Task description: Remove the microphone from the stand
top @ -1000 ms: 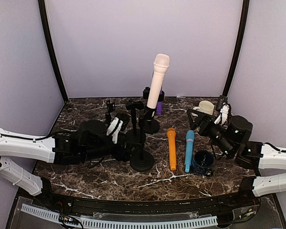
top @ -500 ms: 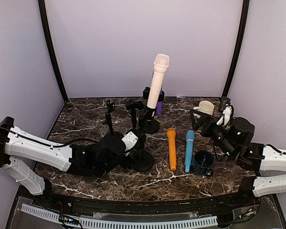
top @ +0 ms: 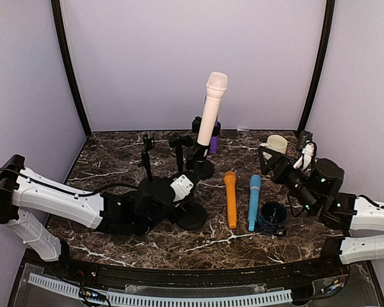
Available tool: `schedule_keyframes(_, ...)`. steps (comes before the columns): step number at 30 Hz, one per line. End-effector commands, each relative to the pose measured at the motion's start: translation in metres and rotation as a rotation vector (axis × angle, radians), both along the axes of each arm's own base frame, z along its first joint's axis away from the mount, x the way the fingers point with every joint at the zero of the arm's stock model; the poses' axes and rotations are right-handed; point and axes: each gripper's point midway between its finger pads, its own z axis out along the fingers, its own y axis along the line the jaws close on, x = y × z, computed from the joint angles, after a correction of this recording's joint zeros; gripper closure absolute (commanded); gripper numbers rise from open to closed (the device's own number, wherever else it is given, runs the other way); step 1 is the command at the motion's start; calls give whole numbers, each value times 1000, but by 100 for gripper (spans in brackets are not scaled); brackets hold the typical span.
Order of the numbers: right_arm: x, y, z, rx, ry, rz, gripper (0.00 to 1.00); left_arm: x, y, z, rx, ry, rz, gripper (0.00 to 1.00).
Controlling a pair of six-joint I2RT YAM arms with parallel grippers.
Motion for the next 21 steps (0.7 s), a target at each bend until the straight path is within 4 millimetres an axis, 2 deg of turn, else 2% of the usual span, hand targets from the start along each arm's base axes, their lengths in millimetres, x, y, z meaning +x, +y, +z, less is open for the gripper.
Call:
schedule_keyframes(1, 1, -7, 5, 18, -14, -26, 2, 3, 0, 6, 4, -23, 26, 33)
schedule_keyframes(7, 2, -6, 5, 19, -12, -24, 2, 4, 5, -2, 43, -24, 42, 26)
schedule_keyframes(13, 3, -3, 5, 20, -12, -20, 2, 4, 6, -5, 55, -24, 44, 24)
schedule_keyframes(21, 3, -3, 4, 17, -8, -22, 2, 3, 7, -6, 55, -21, 39, 39)
